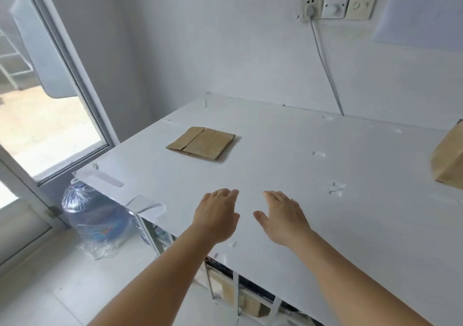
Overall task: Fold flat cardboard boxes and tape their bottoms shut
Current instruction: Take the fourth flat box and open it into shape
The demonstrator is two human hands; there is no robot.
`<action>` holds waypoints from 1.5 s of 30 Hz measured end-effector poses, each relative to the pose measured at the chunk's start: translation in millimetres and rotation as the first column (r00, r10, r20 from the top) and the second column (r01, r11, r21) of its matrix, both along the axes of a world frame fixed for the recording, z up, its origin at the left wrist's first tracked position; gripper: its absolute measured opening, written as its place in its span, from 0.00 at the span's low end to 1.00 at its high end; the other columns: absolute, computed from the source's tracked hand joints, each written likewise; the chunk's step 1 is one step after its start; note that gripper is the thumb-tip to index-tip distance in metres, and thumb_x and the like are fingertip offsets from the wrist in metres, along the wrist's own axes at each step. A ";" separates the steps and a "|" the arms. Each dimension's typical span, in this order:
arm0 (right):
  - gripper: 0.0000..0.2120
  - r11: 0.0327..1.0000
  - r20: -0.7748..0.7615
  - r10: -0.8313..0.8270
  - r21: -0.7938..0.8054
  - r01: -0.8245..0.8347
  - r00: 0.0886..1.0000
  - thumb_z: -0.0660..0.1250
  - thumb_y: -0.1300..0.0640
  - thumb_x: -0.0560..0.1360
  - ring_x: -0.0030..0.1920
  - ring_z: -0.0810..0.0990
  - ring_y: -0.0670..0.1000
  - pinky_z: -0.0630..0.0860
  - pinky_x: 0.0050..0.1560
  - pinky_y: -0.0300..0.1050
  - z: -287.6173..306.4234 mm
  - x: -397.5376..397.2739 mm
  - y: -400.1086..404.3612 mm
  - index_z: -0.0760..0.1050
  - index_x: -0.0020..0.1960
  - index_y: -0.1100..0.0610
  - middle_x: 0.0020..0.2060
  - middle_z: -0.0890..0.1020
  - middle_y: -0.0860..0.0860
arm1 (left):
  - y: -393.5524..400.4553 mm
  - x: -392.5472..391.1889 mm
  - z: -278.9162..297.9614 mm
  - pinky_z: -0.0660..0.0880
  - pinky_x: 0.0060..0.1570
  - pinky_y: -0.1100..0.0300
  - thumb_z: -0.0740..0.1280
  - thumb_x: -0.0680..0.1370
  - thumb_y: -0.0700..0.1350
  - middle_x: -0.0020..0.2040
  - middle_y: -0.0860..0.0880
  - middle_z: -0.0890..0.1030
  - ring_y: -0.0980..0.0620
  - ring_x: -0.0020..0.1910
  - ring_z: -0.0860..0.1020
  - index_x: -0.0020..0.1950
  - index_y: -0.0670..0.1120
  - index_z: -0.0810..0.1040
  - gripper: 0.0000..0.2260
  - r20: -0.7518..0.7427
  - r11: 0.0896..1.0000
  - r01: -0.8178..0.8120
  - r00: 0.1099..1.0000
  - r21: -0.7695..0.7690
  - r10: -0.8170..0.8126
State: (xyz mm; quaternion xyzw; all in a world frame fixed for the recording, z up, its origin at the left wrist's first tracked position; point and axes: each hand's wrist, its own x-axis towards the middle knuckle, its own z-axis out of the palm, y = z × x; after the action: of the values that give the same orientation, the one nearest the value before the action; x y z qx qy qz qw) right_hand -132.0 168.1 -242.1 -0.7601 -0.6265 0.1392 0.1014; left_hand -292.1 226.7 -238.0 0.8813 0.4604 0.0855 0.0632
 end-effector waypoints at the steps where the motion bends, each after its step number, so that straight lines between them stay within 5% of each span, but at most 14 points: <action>1: 0.30 1.000 0.001 0.014 -0.002 -0.014 1.000 0.54 0.43 0.80 0.76 0.51 0.51 0.50 0.75 0.50 0.4 -8.5 5.6 0.51 0.77 0.57 0.76 0.58 0.50 | 4.2 -9.4 0.7 0.57 0.70 0.58 0.61 0.80 0.49 0.73 0.49 0.67 0.50 0.72 0.64 0.76 0.47 0.58 0.26 0.005 1.000 -0.017 1.000 0.002 0.017; 16: 0.30 0.990 -0.002 0.141 -0.028 -0.141 0.990 0.53 0.43 0.80 0.76 0.51 0.51 0.49 0.74 0.49 -15.4 -64.4 163.8 0.51 0.76 0.57 0.76 0.57 0.50 | 140.5 -83.3 -7.4 0.57 0.69 0.58 0.60 0.80 0.50 0.72 0.50 0.67 0.50 0.71 0.65 0.76 0.48 0.58 0.26 -0.043 0.981 -0.191 0.981 -0.024 0.190; 25: 0.26 0.993 0.015 0.110 -0.054 -0.109 0.994 0.55 0.45 0.79 0.73 0.58 0.51 0.54 0.71 0.47 -22.8 -68.9 249.4 0.59 0.72 0.57 0.72 0.63 0.51 | 229.8 -95.7 -18.1 0.58 0.69 0.56 0.56 0.81 0.56 0.73 0.50 0.67 0.49 0.71 0.65 0.76 0.48 0.59 0.25 -0.041 0.971 -0.229 0.973 -0.068 0.226; 34: 0.29 0.982 -0.012 -0.158 -0.104 0.156 0.987 0.56 0.44 0.79 0.75 0.55 0.54 0.54 0.72 0.49 -41.7 -80.2 314.6 0.56 0.75 0.56 0.75 0.58 0.53 | 334.6 -104.9 -47.9 0.59 0.68 0.57 0.56 0.81 0.56 0.73 0.52 0.65 0.49 0.70 0.65 0.74 0.51 0.59 0.23 -0.014 0.988 -0.089 0.996 -0.124 0.088; 45: 0.36 0.850 -0.013 -0.502 -0.193 0.491 0.865 0.58 0.42 0.78 0.74 0.55 0.58 0.56 0.72 0.51 -70.8 -100.6 342.1 0.47 0.76 0.57 0.75 0.58 0.58 | 417.4 -113.3 -82.3 0.58 0.70 0.52 0.54 0.80 0.58 0.70 0.44 0.66 0.45 0.71 0.61 0.77 0.51 0.54 0.26 -0.090 0.975 0.029 0.995 -0.222 -0.050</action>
State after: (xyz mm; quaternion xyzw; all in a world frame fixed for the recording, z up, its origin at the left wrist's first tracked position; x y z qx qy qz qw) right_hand -232.5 510.2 -312.9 -0.8974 -0.3899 0.1891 0.0832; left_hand -405.5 644.1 -320.3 0.8810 0.4518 -0.0094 0.1401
